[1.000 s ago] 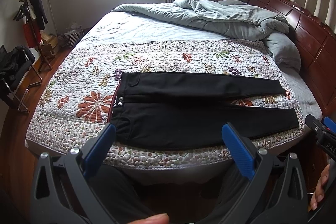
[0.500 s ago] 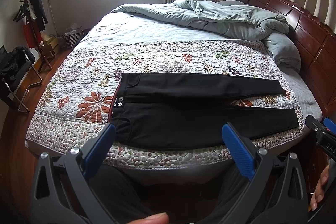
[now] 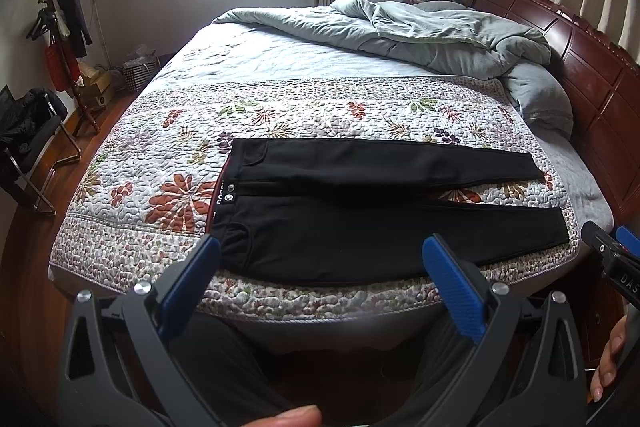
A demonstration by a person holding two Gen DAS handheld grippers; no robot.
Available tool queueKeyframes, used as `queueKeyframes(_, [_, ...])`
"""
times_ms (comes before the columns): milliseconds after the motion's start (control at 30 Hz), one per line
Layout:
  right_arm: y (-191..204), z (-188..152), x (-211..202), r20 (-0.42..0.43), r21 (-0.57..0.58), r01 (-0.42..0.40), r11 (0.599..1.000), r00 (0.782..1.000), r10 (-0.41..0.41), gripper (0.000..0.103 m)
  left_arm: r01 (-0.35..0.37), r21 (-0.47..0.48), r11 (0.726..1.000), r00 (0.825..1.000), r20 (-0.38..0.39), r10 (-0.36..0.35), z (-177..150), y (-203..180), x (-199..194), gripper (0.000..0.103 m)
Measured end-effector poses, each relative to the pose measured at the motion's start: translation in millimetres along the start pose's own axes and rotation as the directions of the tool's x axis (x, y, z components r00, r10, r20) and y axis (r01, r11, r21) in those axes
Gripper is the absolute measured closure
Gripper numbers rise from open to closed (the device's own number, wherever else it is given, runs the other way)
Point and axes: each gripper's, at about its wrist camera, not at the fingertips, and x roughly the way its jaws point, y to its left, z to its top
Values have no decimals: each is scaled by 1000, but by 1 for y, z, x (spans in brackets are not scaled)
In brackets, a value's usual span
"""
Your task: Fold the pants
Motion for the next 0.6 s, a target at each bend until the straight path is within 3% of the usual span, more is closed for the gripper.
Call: queueKeyframes(600, [-4, -1, 6, -13, 3, 2, 1000, 1000, -2, 3, 1, 3, 1000, 1000, -9, -1, -1, 0, 3, 2])
